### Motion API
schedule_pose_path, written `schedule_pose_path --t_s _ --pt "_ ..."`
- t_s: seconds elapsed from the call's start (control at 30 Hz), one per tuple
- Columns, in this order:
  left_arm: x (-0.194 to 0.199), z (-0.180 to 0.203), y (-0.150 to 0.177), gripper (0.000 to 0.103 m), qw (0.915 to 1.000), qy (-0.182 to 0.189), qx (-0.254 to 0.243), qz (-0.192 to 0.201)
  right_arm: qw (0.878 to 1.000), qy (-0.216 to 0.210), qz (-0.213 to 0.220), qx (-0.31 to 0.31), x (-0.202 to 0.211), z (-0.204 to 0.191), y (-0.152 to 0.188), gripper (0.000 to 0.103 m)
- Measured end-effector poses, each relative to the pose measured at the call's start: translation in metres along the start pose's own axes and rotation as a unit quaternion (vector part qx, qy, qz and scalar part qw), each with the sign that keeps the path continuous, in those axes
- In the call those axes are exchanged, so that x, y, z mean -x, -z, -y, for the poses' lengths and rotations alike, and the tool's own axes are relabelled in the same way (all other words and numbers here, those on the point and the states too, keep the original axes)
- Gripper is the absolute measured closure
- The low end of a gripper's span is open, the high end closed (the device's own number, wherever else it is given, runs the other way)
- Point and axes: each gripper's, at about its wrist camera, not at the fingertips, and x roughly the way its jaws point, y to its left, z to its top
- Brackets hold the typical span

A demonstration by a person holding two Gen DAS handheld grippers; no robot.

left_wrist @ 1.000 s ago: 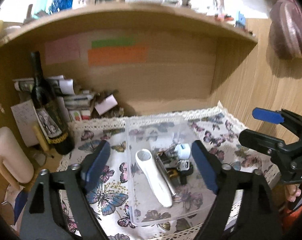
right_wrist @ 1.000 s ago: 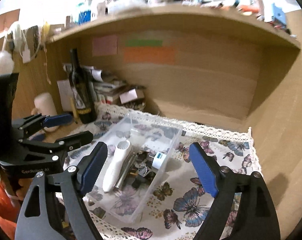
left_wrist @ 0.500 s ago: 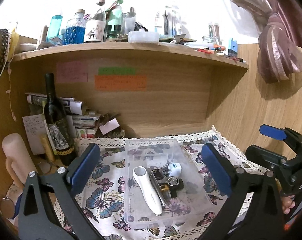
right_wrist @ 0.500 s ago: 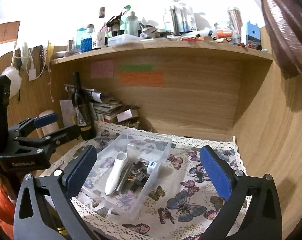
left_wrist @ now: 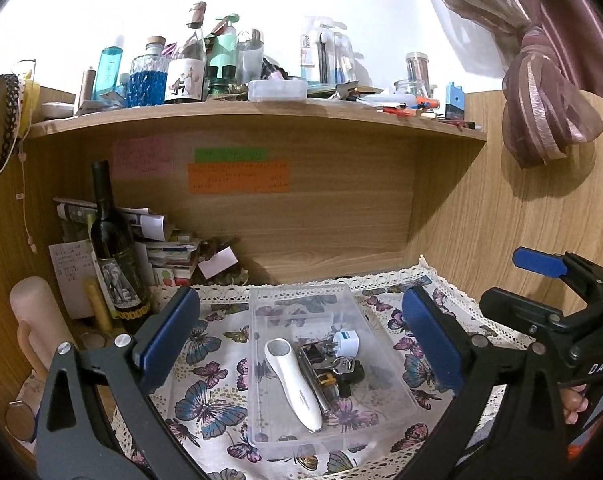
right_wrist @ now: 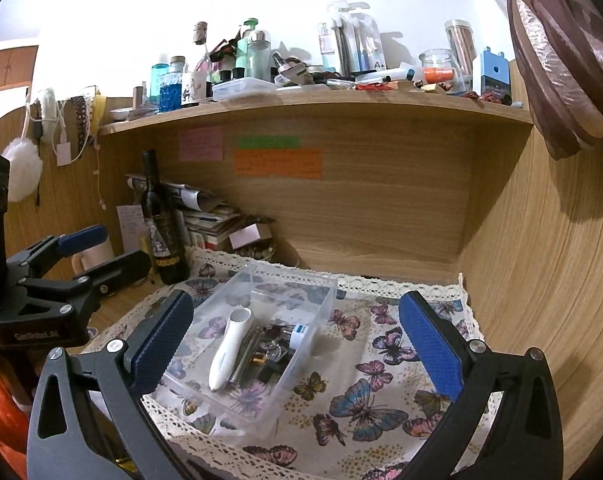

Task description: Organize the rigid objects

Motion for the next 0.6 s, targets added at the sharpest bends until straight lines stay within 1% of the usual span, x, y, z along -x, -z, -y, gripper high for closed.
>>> schedule_pose_path --t_s 0.27,0.6 --pt "0.0029 0.0017 0.0009 0.000 1.0000 0.004 0.000 -0.001 1.000 0.002 0.007 -0.001 0.0025 0.0024 0.0004 0.000" --pt "0.0091 0.0060 0.0006 0.000 0.9999 0.008 -0.005 0.010 1.000 0.002 0.008 -0.002 0.0044 0.0020 0.0007 0.000"
